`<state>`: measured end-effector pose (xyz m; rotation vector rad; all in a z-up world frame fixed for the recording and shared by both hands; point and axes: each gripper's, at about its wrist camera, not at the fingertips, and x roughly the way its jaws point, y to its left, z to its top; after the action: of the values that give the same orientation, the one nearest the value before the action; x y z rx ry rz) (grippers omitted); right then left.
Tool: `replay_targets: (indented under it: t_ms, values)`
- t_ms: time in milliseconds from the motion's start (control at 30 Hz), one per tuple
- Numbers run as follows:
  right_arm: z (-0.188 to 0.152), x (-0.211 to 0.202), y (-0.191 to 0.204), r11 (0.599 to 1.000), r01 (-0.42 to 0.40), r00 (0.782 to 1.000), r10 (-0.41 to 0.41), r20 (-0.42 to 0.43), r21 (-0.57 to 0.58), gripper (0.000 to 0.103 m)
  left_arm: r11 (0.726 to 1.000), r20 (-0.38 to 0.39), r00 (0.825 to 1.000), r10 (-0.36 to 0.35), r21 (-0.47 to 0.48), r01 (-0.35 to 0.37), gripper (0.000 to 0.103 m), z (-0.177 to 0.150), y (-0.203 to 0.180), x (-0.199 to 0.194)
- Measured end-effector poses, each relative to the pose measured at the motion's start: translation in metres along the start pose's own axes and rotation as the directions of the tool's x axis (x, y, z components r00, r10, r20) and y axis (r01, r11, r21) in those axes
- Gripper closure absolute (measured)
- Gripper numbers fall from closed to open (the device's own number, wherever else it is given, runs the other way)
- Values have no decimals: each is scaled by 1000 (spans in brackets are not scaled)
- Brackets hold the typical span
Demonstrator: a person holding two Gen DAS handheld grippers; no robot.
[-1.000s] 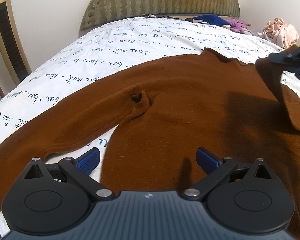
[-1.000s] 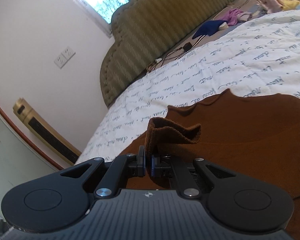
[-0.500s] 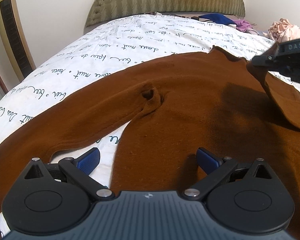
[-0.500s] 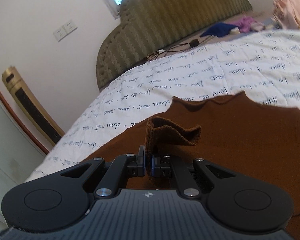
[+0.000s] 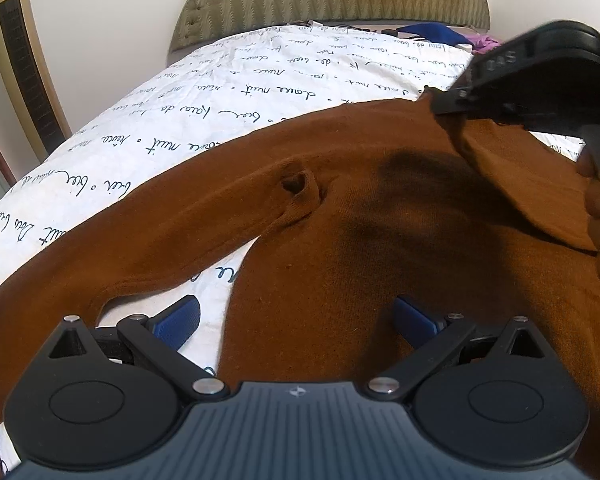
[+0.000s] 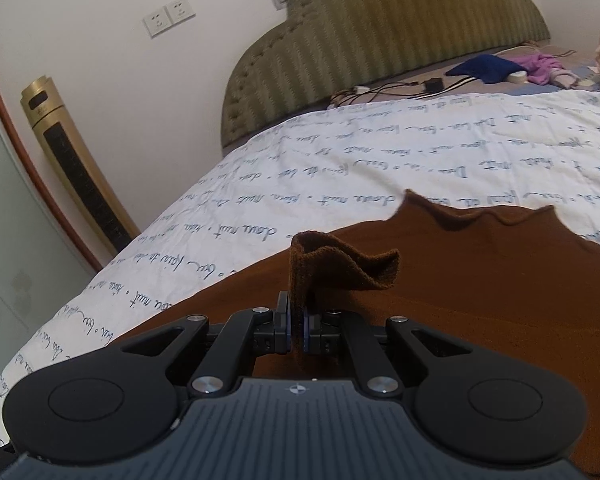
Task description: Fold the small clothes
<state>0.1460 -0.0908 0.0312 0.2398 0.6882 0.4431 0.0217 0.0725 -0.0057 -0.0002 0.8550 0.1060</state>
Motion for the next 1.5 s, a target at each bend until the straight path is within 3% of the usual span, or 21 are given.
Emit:
replay_targets:
  t_ms: [233,433,567,800,1000,1133,1300,1500]
  values:
    - [-2,25,16,998,-42,997,39,-63,-45,94,1000,-1,1000,0,7,0,0,-1,-1,-1]
    - [-11,46,22,993,-98,985,88,-148,-60,80,1000,-3,1000,3,12,-3,0,-1,-3,0]
    - [-12,45,26,989,-139,981,129,-148,-59,71,1000,-5,1000,4,15,-4,0,-1,-3,-1]
    - [-12,30,15,994,-104,986,99,-131,-30,69,1000,-5,1000,6,8,-6,0,-1,-2,-1]
    - [-26,26,5,997,27,988,-38,-152,-75,66,1000,2,1000,4,21,-4,0,-1,-6,-7]
    - [-31,6,4,998,10,994,-16,-106,-61,50,1000,9,1000,13,22,-14,0,0,-6,-10]
    - [-36,-16,15,993,28,998,-35,-59,-118,46,1000,14,1000,22,7,-23,0,0,-4,-16]
    - [-43,-35,25,993,-11,999,6,-41,-114,37,997,36,998,56,-49,-54,0,-3,13,-36]
